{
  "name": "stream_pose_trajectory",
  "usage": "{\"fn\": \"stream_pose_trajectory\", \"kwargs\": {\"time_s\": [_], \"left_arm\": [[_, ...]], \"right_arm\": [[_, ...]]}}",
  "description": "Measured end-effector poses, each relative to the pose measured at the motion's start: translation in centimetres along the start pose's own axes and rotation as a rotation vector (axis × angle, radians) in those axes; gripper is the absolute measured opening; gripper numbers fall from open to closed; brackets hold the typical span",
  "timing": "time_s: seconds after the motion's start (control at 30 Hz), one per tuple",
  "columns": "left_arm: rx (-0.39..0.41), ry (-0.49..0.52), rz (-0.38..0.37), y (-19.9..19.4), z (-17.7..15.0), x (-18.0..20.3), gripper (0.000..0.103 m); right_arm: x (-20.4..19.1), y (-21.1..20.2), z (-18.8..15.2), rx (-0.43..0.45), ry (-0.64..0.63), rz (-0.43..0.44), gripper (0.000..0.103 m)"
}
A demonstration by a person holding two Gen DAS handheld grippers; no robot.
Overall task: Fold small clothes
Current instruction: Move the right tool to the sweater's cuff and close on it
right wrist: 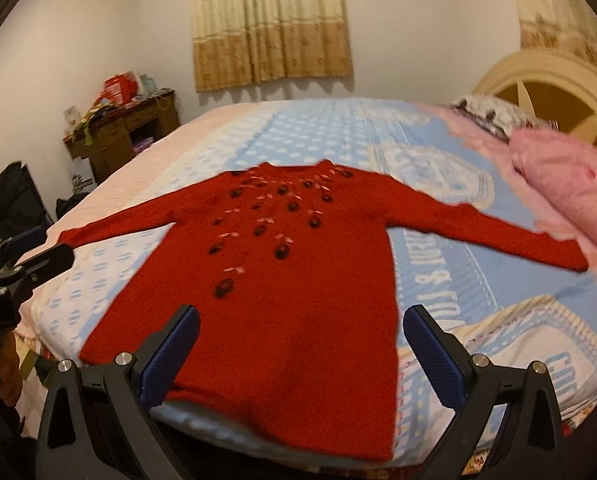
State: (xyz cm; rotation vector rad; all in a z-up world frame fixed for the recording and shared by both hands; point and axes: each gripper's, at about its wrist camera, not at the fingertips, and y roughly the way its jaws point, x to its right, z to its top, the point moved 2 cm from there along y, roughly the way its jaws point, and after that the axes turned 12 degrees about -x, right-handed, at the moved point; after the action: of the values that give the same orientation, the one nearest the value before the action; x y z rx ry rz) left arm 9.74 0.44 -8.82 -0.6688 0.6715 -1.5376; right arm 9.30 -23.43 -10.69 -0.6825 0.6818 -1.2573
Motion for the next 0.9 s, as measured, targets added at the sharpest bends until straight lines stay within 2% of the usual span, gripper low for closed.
{"fn": "stream_pose_trajectory", "kwargs": {"time_s": [0.27, 0.33, 0.5, 0.9], "left_arm": [[-0.037, 0.024, 0.057, 4.7, 2.9, -0.9, 0.103], [-0.054, 0.032, 0.072, 6.1, 3.7, -1.1, 0.103], [-0.08, 0.036, 0.074, 8.2, 4.9, -1.2, 0.103], [-0.149, 0.108, 0.007, 12.7, 7.3, 1.5, 0.103]], "right_arm": [[6.0, 4.4, 1.6, -0.068, 0.112, -0.039, 0.1], [7.5, 5.2, 2.0, -0.08, 0.133, -0.035, 0.083], [12.6, 6.6, 3.2, -0.125, 0.208, -0.052, 0.065], [27.7, 5.4, 4.4, -0.104, 0.494, -0.244, 0.064]]}}
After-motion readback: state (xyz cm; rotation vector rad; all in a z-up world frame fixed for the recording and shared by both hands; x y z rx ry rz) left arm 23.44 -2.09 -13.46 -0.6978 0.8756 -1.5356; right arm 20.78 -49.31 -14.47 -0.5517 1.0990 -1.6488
